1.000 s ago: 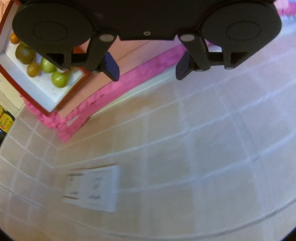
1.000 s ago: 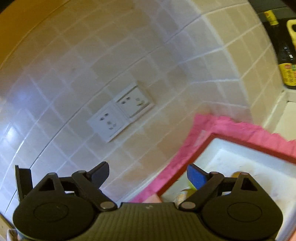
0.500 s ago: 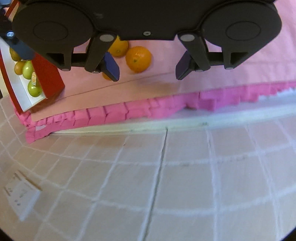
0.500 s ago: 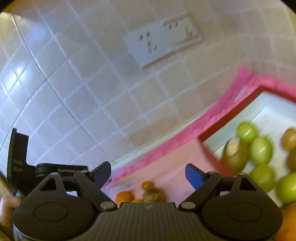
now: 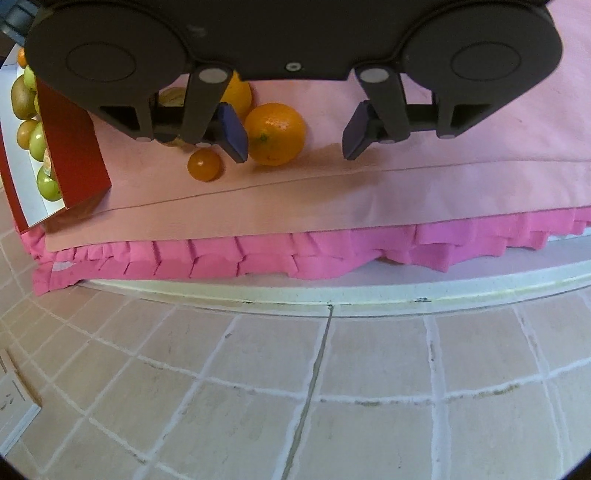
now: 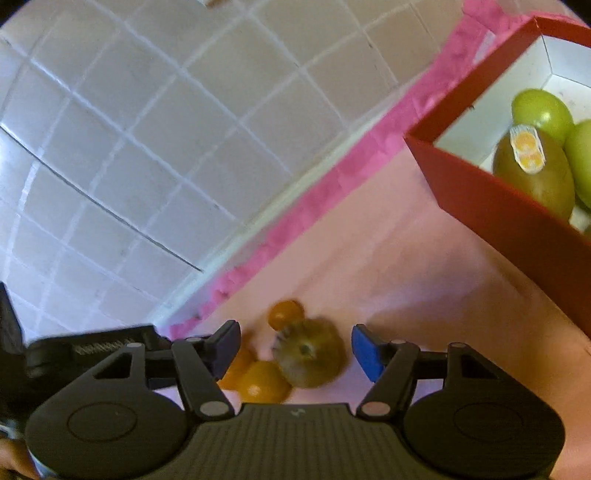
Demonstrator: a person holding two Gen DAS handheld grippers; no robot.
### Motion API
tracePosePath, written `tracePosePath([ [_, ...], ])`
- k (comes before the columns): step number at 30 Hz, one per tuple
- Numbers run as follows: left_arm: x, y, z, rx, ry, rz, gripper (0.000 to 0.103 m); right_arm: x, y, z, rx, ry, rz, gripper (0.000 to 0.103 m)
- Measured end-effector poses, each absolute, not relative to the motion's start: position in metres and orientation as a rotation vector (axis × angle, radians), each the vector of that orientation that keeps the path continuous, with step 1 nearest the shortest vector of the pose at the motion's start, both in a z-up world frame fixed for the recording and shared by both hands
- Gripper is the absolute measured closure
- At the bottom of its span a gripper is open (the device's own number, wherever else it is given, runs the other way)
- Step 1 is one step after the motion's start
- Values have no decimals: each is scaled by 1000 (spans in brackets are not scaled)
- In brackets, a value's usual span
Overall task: Organize fruits
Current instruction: 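Move both tools back toward the last fruit on the cloth, then grasp a tangerine with the left tool while the right tool grasps the striped fruit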
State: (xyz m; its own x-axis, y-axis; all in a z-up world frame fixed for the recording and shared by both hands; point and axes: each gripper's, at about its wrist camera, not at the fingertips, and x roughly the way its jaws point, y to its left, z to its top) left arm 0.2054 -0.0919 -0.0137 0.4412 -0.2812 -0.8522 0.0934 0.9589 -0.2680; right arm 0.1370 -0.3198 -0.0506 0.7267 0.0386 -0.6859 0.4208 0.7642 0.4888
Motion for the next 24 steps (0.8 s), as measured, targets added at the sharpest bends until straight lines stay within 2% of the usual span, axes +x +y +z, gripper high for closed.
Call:
tracePosePath([
  [5, 209, -93, -20, -198, 1097, -243, 37, 137, -317, -55, 667, 745, -218, 38],
  [7, 209, -94, -21, -203, 1095, -248, 38, 136, -315, -55, 646, 754, -220, 44],
  [8, 209, -94, -22, -205, 1093, -253, 43, 139, -314, -56, 634, 760, -222, 46],
  [10, 207, -95, -22, -217, 1078, -273, 57, 141, -311, -56, 600, 777, -217, 58],
  [11, 207, -95, -22, -228, 1070, -286, 64, 141, -309, -56, 578, 782, -220, 58],
  [19, 204, -96, -22, -227, 1046, -297, 66, 143, -312, -55, 584, 776, -196, 60],
  [20, 205, -95, -22, -225, 1048, -300, 65, 143, -313, -55, 586, 777, -193, 60],
  [23, 207, -96, -26, -224, 1081, -330, 54, 144, -311, -55, 583, 780, -193, 60],
  [24, 207, -96, -28, -239, 1084, -330, 53, 144, -310, -54, 577, 782, -192, 60],
])
